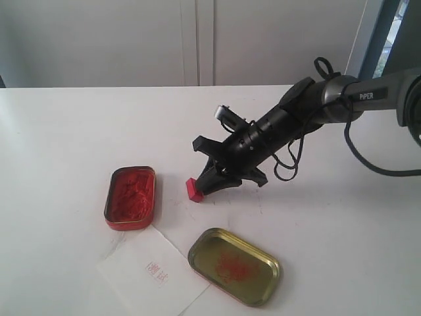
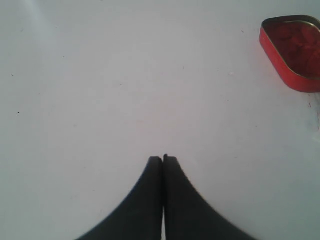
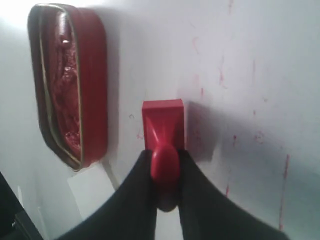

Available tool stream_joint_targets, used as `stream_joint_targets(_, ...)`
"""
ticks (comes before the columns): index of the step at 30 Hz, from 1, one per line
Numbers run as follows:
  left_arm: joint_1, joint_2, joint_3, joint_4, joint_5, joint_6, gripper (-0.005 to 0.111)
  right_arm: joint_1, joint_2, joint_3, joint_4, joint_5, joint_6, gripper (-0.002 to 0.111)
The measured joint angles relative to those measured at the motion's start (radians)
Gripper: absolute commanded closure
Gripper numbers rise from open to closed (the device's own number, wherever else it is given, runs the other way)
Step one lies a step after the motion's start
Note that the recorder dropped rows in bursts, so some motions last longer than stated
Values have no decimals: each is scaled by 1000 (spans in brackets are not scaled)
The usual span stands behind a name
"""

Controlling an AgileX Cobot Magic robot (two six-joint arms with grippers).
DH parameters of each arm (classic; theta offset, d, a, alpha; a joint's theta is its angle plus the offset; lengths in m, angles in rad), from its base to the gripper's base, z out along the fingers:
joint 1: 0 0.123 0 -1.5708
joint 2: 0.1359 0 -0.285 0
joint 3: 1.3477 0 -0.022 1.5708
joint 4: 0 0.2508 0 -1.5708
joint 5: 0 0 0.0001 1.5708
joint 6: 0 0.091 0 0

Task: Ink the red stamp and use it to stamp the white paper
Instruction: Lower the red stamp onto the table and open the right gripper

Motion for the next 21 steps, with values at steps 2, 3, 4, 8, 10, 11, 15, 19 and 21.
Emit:
stream_joint_targets(2, 0, 0, 0, 0, 0, 0, 107, 0, 0, 0, -13, -2, 40, 100)
stream_joint_targets(3, 0, 0, 0, 0, 0, 0, 107, 0, 0, 0, -13, -2, 44, 94)
stream_joint_targets(4, 0, 0, 0, 0, 0, 0, 107, 0, 0, 0, -13, -4, 58, 92)
stream_joint_targets(8, 0, 0, 0, 0, 0, 0, 107, 0, 0, 0, -28, -29, 89, 78)
stream_joint_targets(10, 0, 0, 0, 0, 0, 0, 107, 0, 0, 0, -48, -38, 118, 70)
stream_joint_targets(11, 0, 0, 0, 0, 0, 0, 107, 0, 0, 0, -61, -40, 135, 67)
stream_joint_targets(15, 0, 0, 0, 0, 0, 0, 107, -2, -2, 0, -90, -42, 180, 60)
stream_joint_targets(19, 0, 0, 0, 0, 0, 0, 107, -4, -4, -2, -104, -46, 204, 60)
stream_joint_targets(21, 0, 0, 0, 0, 0, 0, 107, -5, -14, -4, -147, -51, 239, 60)
